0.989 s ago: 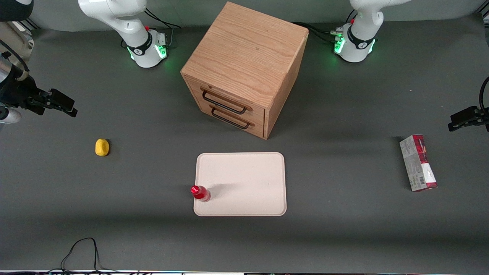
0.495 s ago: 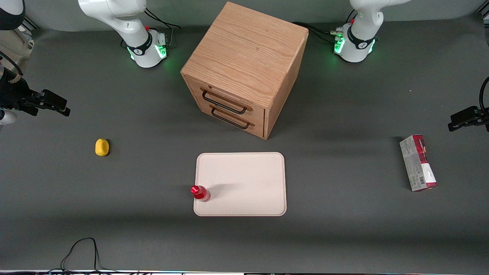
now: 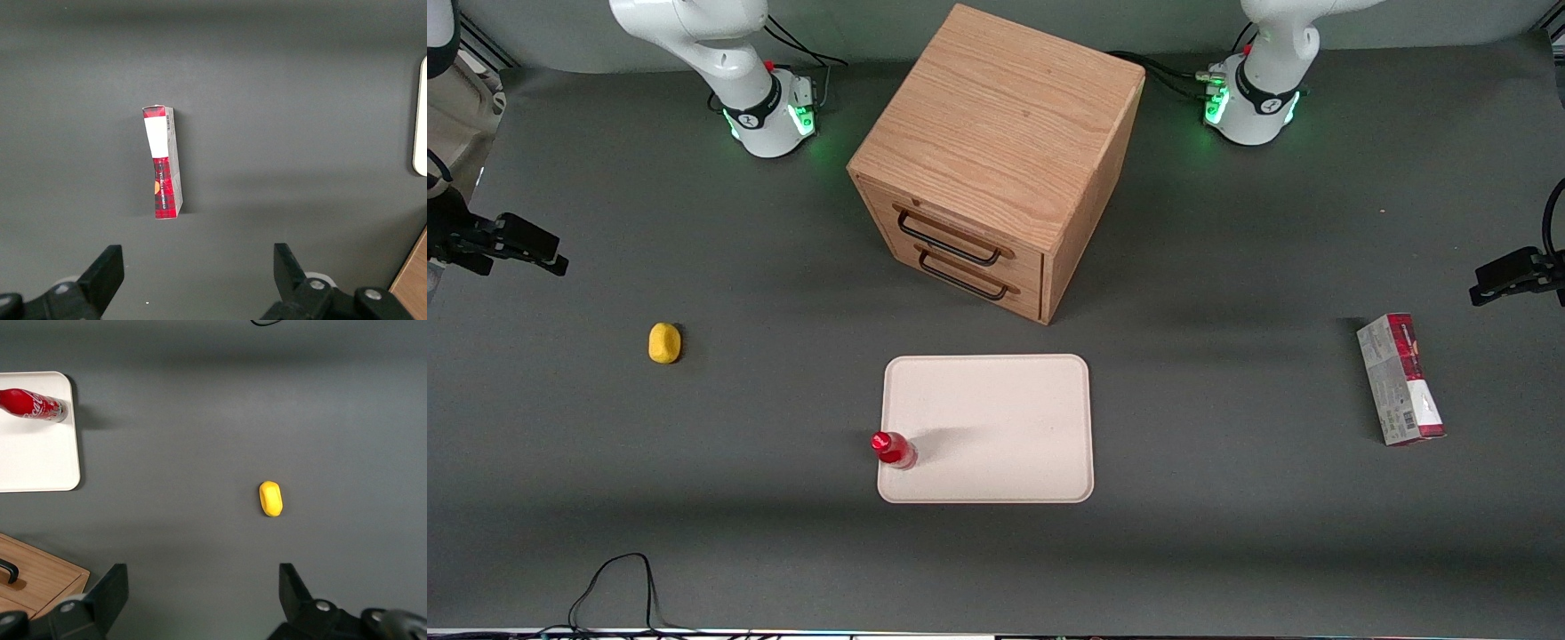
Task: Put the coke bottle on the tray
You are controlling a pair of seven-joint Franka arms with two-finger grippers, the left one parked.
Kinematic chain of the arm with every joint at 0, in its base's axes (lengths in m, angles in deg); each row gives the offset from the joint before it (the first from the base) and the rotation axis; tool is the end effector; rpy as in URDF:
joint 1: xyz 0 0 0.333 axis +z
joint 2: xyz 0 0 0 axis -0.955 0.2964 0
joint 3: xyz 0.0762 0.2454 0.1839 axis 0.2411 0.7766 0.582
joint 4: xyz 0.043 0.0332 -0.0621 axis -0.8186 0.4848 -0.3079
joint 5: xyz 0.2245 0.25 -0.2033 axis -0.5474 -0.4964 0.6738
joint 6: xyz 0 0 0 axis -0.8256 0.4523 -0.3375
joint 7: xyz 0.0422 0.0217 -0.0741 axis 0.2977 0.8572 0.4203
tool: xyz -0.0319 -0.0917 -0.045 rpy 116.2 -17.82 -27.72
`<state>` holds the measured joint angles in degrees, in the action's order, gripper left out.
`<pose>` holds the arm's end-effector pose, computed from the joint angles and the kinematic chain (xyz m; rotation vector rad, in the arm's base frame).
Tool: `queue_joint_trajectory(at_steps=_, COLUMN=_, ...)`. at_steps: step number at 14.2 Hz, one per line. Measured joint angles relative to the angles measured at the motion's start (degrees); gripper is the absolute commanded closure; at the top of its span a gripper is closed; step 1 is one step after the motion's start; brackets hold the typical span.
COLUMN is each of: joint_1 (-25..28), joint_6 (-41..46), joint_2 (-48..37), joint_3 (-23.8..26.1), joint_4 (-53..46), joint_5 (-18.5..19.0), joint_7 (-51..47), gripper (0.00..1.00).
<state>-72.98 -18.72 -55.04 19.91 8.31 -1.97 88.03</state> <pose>0.5519 -0.0259 0.6229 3.1309 -0.0656 0.0123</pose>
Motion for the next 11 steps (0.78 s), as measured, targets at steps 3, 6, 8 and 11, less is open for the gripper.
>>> queue_joint_trajectory(at_steps=3, joint_1=0.0, joint_6=0.0, joint_2=0.0, joint_3=0.7, joint_4=-0.4, joint_5=0.1, joint_7=0.0, gripper=0.0)
queue_joint_trajectory(at_steps=6, joint_1=0.0, joint_6=0.1, joint_2=0.0, joint_3=0.7, joint_4=-0.5, joint_5=0.2, joint_7=0.0, gripper=0.0)
queue_joint_trajectory(at_steps=8, joint_1=0.0, joint_6=0.2, joint_2=0.0, joint_3=0.7, joint_4=-0.5, joint_5=0.3, joint_7=0.0, gripper=0.0)
queue_joint_trajectory(at_steps=11, joint_1=0.0, joint_6=0.3, joint_2=-0.1, joint_3=0.7, joint_4=-0.6, joint_5=0.4, joint_7=0.0, gripper=0.0)
